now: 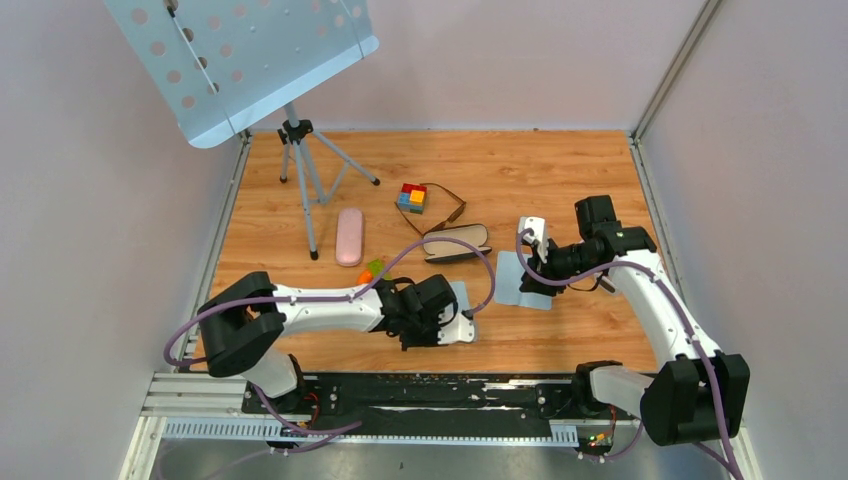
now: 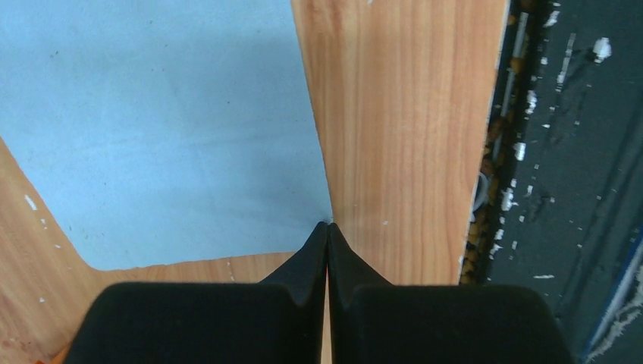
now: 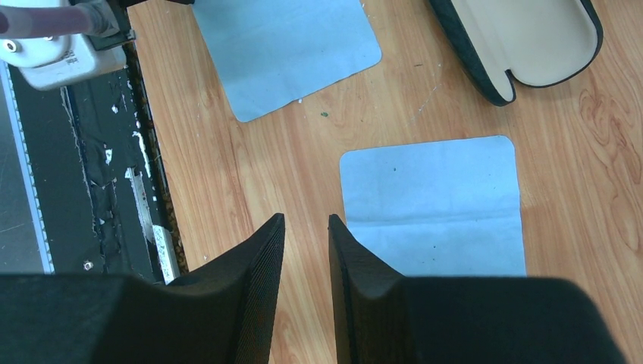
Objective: Organize the sunglasses
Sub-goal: Fold the glasses cleaning cloth at the center of the board.
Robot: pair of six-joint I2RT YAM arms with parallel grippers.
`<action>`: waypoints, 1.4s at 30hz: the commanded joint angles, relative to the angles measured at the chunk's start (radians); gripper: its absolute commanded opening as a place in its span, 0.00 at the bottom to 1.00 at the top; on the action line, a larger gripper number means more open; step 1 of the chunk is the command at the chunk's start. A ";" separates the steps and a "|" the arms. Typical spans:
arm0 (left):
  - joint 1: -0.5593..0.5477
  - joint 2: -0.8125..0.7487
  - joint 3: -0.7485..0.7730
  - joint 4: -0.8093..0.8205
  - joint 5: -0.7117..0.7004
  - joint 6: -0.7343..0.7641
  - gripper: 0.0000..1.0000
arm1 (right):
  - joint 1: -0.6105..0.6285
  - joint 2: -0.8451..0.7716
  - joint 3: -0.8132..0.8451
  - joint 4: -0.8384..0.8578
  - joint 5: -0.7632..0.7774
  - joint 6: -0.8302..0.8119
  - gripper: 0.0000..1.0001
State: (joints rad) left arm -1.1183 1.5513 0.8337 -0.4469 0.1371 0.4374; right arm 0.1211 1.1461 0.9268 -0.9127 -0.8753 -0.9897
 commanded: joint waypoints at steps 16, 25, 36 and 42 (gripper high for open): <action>0.261 -0.180 0.099 0.036 -0.184 -0.414 0.49 | 0.003 0.233 0.121 -0.028 -0.104 -0.093 0.30; 0.266 0.026 0.140 0.088 -0.341 -0.613 0.42 | 0.019 0.320 0.200 -0.017 -0.145 -0.034 0.29; 0.322 0.082 0.076 0.124 -0.308 -0.755 0.36 | 0.020 0.311 0.152 -0.001 -0.132 -0.038 0.29; 0.353 0.093 0.039 0.179 -0.246 -0.810 0.37 | 0.021 0.319 0.152 0.001 -0.140 -0.034 0.29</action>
State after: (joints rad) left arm -0.7795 1.6260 0.8898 -0.3256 -0.1543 -0.3122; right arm 0.1310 1.4708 1.0935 -0.9047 -0.9733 -1.0199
